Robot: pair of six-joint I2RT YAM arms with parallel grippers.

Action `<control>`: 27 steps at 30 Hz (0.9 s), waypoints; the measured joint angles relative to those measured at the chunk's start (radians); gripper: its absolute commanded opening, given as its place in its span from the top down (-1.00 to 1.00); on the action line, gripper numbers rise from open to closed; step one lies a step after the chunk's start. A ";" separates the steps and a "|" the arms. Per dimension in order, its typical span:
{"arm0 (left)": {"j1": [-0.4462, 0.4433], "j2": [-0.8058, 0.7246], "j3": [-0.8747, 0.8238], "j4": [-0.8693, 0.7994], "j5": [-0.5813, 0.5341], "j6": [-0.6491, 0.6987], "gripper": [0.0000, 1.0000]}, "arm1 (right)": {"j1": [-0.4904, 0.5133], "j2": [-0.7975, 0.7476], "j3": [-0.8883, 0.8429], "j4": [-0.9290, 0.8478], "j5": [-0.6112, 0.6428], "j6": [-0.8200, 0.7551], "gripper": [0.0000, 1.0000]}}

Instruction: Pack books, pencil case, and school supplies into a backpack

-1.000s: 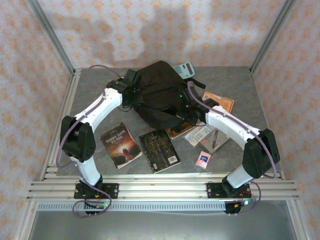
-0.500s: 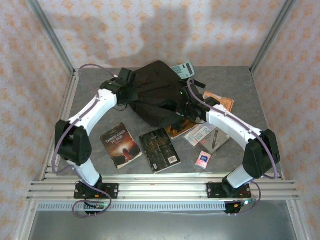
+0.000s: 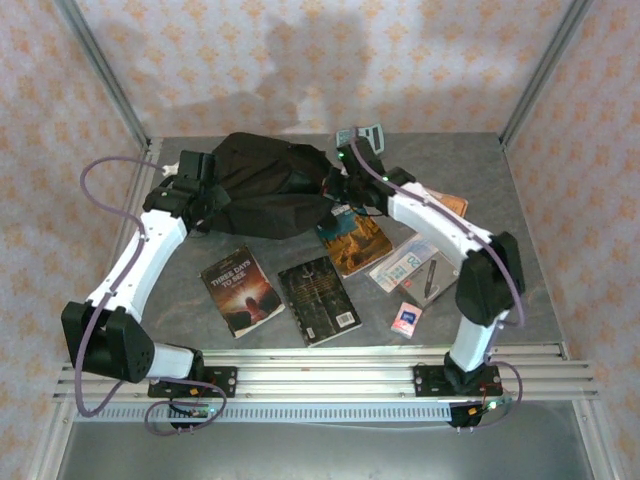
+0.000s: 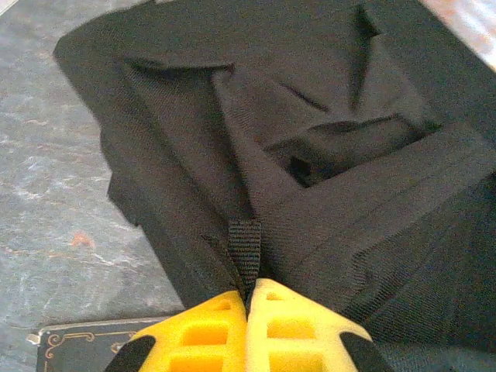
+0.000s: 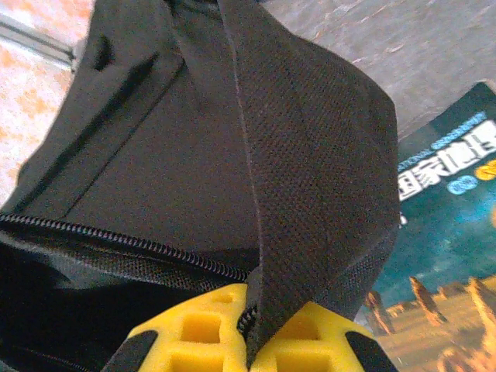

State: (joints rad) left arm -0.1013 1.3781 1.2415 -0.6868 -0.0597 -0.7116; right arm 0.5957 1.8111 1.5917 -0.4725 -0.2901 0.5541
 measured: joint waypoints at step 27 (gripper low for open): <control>0.119 0.187 0.002 0.017 0.105 -0.013 -0.31 | -0.015 -0.132 -0.176 -0.066 0.229 -0.151 -0.28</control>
State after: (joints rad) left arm 0.0174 1.5646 1.2430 -0.6701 0.0456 -0.7250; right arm 0.5808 1.6787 1.4158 -0.5381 -0.0608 0.4030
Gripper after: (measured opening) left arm 0.593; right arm 0.635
